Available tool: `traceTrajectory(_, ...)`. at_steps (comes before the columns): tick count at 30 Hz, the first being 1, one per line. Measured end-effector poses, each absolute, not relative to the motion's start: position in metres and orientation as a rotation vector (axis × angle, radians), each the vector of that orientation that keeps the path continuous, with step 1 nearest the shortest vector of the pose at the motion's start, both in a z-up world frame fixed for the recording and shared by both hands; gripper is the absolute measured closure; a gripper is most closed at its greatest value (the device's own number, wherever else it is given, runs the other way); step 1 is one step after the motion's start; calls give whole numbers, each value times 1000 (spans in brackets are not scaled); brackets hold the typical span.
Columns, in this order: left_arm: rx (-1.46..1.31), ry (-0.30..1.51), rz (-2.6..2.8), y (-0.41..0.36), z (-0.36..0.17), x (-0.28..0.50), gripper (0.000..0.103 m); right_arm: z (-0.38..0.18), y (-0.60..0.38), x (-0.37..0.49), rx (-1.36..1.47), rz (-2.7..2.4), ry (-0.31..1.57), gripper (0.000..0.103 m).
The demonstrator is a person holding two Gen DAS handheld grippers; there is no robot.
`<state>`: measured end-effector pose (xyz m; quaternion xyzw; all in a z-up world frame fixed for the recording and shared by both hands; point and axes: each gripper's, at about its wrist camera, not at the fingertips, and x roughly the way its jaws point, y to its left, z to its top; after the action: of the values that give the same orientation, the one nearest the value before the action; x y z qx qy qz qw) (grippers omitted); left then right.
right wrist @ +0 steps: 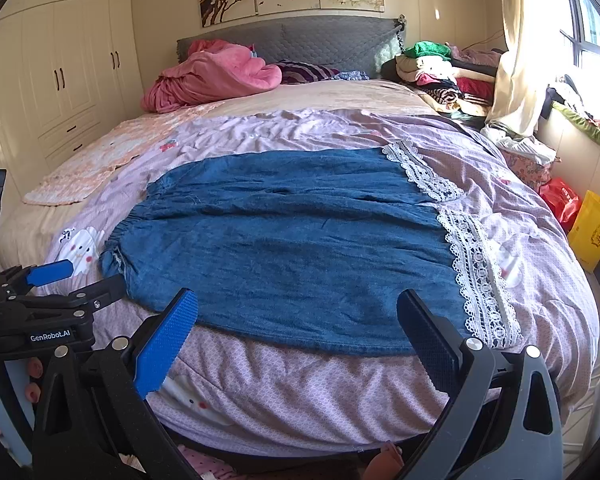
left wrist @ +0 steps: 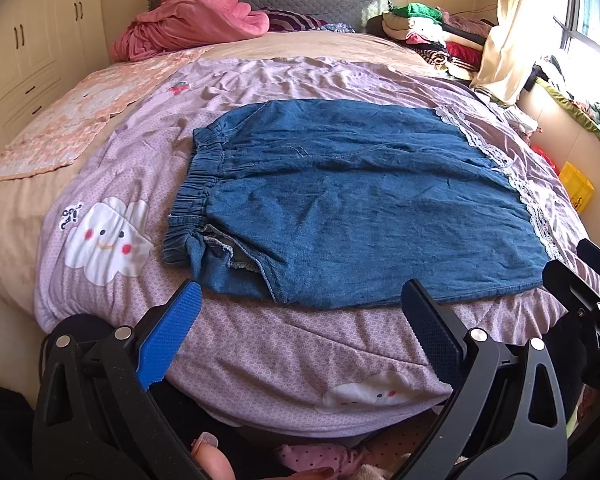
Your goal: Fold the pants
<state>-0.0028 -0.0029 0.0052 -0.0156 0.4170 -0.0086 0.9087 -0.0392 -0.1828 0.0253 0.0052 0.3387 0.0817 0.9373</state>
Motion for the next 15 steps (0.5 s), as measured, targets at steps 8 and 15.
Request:
traceTrajectory(8, -36, 859, -18, -3, 5, -3, 9, 23, -180, -38, 6, 175, 698, 4)
traceTrajectory(15, -34, 864, -17, -6, 7, -2, 9, 22, -178, -34, 8, 179, 702, 4)
